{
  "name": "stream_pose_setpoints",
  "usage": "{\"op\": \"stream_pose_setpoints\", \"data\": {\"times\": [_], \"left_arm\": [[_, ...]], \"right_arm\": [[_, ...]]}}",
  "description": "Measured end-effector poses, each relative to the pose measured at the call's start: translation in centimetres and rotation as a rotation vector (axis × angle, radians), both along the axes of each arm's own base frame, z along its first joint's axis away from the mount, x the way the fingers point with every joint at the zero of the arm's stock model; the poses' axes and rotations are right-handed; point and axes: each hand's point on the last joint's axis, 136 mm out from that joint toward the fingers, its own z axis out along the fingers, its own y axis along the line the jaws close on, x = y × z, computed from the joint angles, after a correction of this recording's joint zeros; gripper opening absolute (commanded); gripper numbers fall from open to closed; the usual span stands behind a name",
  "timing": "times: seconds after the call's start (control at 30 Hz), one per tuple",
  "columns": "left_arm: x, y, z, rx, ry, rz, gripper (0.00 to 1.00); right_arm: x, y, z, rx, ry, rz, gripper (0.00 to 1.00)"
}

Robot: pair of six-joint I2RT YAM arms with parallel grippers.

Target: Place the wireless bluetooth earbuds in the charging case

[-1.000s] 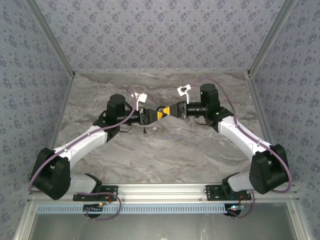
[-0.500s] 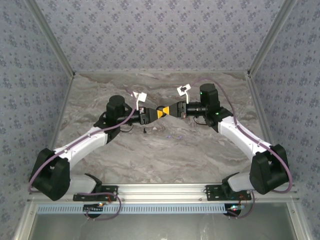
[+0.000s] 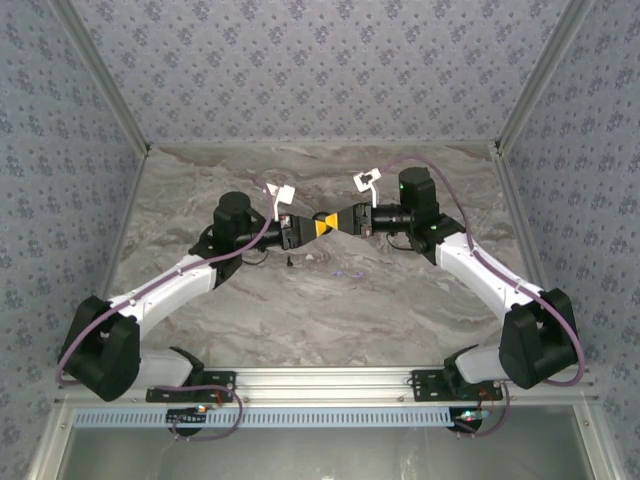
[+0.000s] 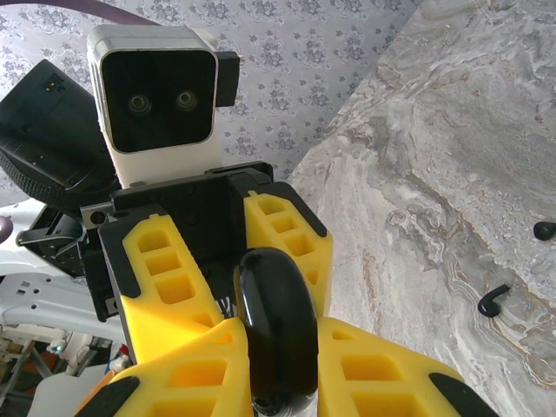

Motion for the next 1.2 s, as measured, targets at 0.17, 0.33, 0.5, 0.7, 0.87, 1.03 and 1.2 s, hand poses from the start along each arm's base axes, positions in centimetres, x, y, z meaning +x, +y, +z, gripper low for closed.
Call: {"op": "stream_pose_setpoints", "data": {"times": [0.17,0.33,0.5,0.7,0.87,1.03,1.2], "left_arm": [[0.0,-0.1,0.0,-0.002,0.007,-0.001,0.20],[-0.1,-0.1,-0.1,0.000,0.008,-0.001,0.19],[0.1,-0.1,-0.6,0.024,0.002,0.013,0.18],[0.8,0.3,-1.5,0.075,-0.043,0.057,0.19],[0.7,1.1,-1.5,0.091,-0.187,0.096,0.19],[-0.1,1.5,-1.0,0.116,-0.354,0.095,0.20],[-1.1,1.7,-0.1,0.126,-0.495,0.075,0.21]], "right_arm": [[0.1,0.0,0.0,-0.001,0.000,-0.004,0.21],[0.0,-0.1,-0.1,-0.008,-0.002,-0.005,0.32],[-0.2,-0.5,-0.6,-0.050,-0.012,-0.032,0.45],[-0.6,-2.1,-0.4,-0.137,-0.050,-0.111,0.47],[-1.1,-3.4,0.6,-0.202,-0.103,-0.154,0.48],[-2.0,-4.0,0.7,-0.246,-0.121,-0.153,0.49],[-3.2,-3.4,0.3,-0.281,-0.121,-0.109,0.49]]}}
